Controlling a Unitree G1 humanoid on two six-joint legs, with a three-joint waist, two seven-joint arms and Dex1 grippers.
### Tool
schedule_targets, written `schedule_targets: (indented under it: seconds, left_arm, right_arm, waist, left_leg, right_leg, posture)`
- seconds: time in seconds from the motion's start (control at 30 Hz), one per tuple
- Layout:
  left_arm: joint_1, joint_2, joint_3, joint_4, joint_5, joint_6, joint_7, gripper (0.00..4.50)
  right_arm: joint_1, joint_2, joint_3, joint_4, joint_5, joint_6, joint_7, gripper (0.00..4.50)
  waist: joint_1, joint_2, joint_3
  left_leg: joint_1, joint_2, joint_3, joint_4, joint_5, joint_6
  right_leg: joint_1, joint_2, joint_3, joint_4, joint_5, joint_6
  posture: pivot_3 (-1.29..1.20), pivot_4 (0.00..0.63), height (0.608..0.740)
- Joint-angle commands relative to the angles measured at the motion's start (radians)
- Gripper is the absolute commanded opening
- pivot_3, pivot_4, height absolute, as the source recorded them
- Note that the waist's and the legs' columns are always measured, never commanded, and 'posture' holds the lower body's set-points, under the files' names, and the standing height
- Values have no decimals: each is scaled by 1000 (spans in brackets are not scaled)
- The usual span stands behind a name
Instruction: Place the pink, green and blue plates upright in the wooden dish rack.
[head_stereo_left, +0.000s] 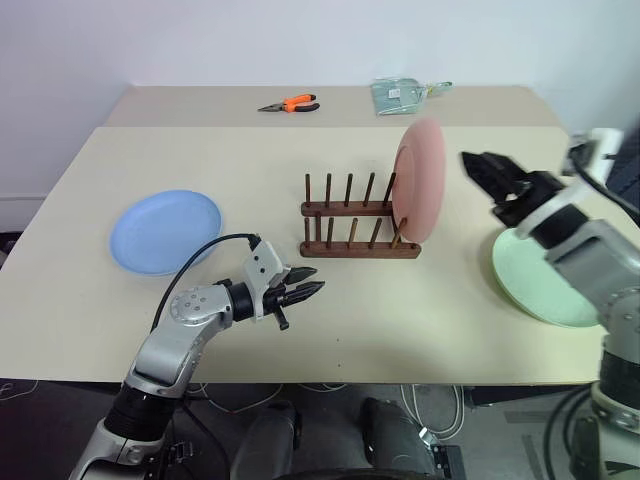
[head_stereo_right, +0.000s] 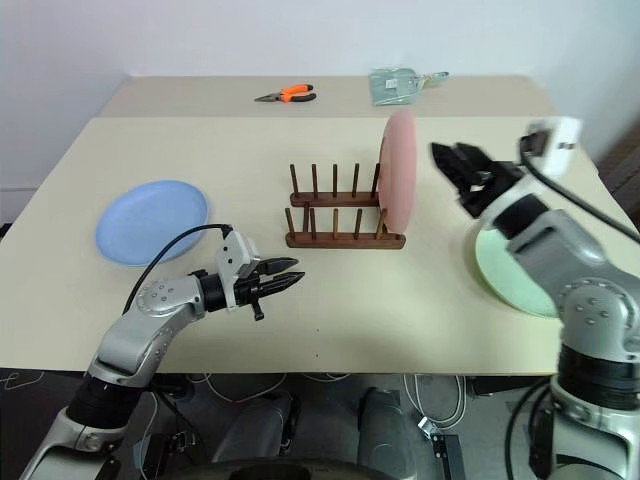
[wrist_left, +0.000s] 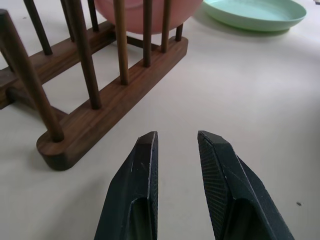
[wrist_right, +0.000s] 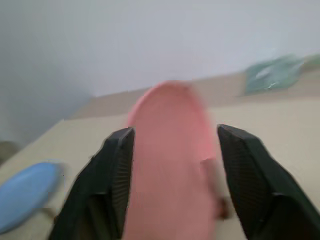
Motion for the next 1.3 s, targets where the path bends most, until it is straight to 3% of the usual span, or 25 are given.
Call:
schedule_targets:
  seconds: [0.03, 0.13, 0.23, 0.4, 0.5, 0.63, 0.8, 0.9, 1.0, 1.1, 1.2, 1.3]
  left_arm:
    - [-13, -2, -10, -25, -5, -12, -10, 1227]
    - [-21, -3, -20, -15, -5, -17, -22, 1227]
    - [-42, -9, -34, 5, -1, -24, -35, 1227]
    - [-61, -18, -42, 20, 0, -26, -44, 1227]
    - [-59, -19, -42, 17, 1, -27, -47, 1227]
    - [-55, -15, -40, 14, 2, -27, -46, 1227]
    - [-50, -11, -33, 8, 3, -25, -39, 1227]
    - [-46, -9, -27, 6, 2, -27, -36, 1227]
    - [-43, -4, -18, 12, 1, -32, -36, 1227]
    - [-42, -6, -1, 25, 0, -42, -28, 1227]
    - [-45, -15, 33, 49, 0, -77, -5, 1227]
    - [-35, 4, 114, 87, -27, -108, -3, 1227]
  right_arm:
    - [162, -75, -106, -2, -99, -26, 129, 2658]
    - [322, -129, -82, -48, -197, -43, 236, 2658]
    - [478, -182, 41, -136, -370, -77, 300, 2658]
    - [484, -177, 203, -70, -609, -98, 235, 2658]
    - [449, -172, 278, 6, -742, -109, 190, 1832]
    - [398, -140, 278, 33, -799, -146, 189, 12]
    - [328, -137, 232, 31, -852, -210, 193, 12]
    - [210, -73, 123, -6, -732, -236, 202, 12]
    - [-35, 20, -24, -63, -435, -142, 154, 12]
    - [-219, 65, -88, -115, -133, -45, 88, 12]
    - [-343, 104, -84, -158, 172, -1, -12, 12]
    - [-418, 203, 34, -209, 439, -13, -165, 12]
  waist:
    - [1, 0, 0]
    - [-7, 1, 0]
    - [-14, 3, -1]
    - [-18, 2, -1]
    - [-8, 1, 0]
    - [-4, 0, 0]
    - [-4, -1, 0]
    - [-8, 0, 1]
    - [-15, 3, 3]
    - [-9, 4, 3]
    - [-3, 2, 2]
    - [-7, 2, 2]
  left_leg:
    - [0, 0, 0, 0, 0, 0]
    - [1, 0, 0, 0, -1, 1]
    - [2, 1, 4, 0, -1, 1]
    - [2, 2, 4, 0, -1, 1]
    - [1, 1, 4, 0, -1, 1]
    - [1, 1, 3, 0, -1, 1]
    - [1, 1, 3, 1, -1, 1]
    - [1, 1, 3, 0, -1, 1]
    - [2, 1, 3, 0, -1, 1]
    - [2, 2, 1, 0, -1, 1]
    - [1, 2, -3, -2, -1, 1]
    - [1, 2, -5, -2, -1, 1]
  right_leg:
    - [0, 0, 0, 0, 0, 0]
    - [0, 0, 0, 0, -1, 1]
    - [0, 0, 2, 2, -3, 4]
    - [0, -1, 1, 1, -3, 4]
    - [-1, -1, 1, 0, -2, 3]
    - [-1, -1, 1, 0, -2, 3]
    - [0, -1, 1, 0, -2, 4]
    - [-1, -1, 1, 0, -2, 4]
    - [-1, 0, 2, 1, -2, 4]
    - [-1, 0, 0, 1, -2, 3]
    - [0, 1, -3, 1, -1, 1]
    - [0, -1, -2, 0, -1, 0]
  posture:
    - [0, 150, 740]
    - [0, 150, 740]
    - [0, 150, 740]
    - [0, 150, 740]
    - [0, 150, 740]
    - [0, 150, 740]
    - [0, 150, 740]
    - [0, 150, 740]
    - [0, 150, 740]
    - [0, 150, 740]
    - [0, 150, 740]
    - [0, 150, 740]
